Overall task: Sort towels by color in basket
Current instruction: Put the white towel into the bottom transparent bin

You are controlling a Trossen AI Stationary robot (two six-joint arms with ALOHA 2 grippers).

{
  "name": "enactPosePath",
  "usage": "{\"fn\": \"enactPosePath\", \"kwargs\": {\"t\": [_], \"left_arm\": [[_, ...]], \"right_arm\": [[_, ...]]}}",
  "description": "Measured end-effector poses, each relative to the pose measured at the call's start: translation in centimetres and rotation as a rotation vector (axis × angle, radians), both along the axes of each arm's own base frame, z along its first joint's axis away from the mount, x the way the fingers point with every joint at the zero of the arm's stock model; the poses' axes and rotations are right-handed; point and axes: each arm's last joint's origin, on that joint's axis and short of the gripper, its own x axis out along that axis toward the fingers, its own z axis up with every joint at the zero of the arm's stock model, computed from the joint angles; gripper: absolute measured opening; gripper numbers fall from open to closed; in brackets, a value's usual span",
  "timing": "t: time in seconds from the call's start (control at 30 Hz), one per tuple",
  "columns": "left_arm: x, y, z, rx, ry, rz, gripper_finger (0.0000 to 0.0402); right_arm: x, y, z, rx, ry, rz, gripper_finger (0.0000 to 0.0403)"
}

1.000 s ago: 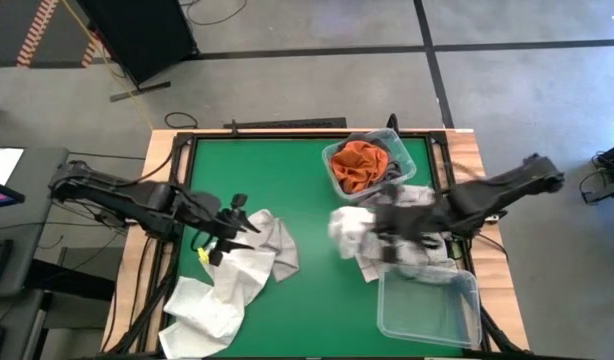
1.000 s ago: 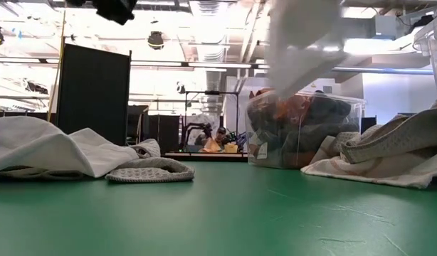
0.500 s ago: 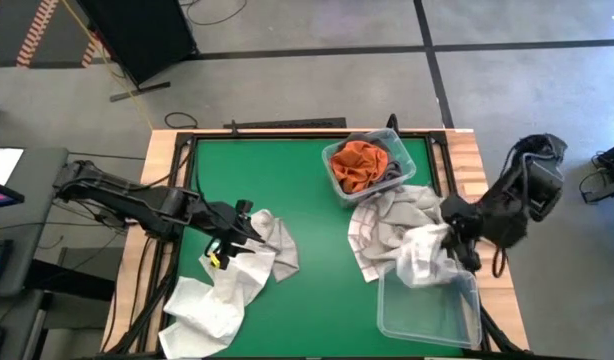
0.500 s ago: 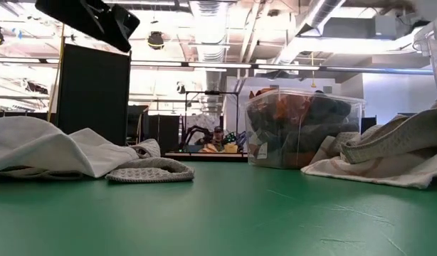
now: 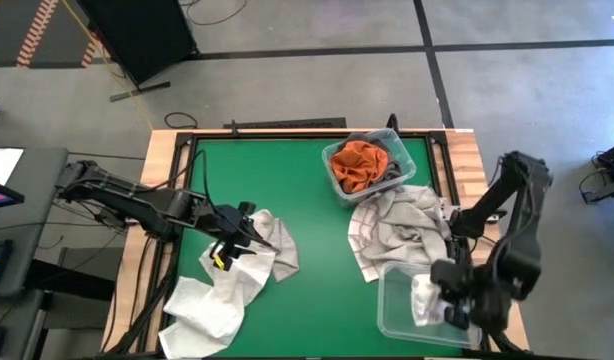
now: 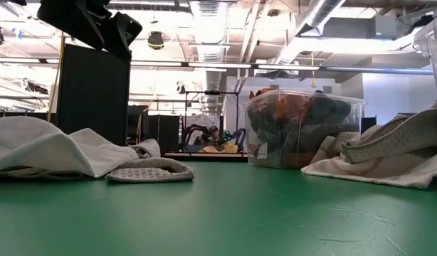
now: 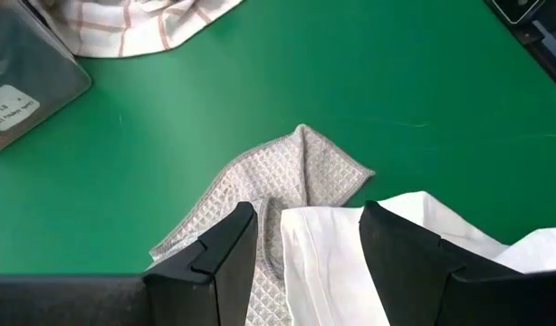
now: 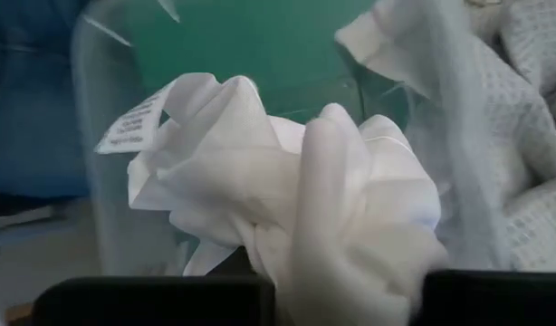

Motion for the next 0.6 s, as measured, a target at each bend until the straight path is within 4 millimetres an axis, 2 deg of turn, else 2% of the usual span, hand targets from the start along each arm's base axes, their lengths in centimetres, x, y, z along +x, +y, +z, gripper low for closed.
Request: {"fn": "enactPosePath", "kwargs": {"t": [0.23,0.6], "left_arm": [[0.0,0.0,0.0,0.037,-0.011,-0.037,0.0187],[0.0,0.0,0.0,0.09,-0.021,-0.09,0.0187]], "right_arm": [[2.6,2.7,-3.6,-0.077,0.096,-0.033,0.008],[7.2,3.0,-8.1,-0.1,0.318,-0.182,0.0081]]}}
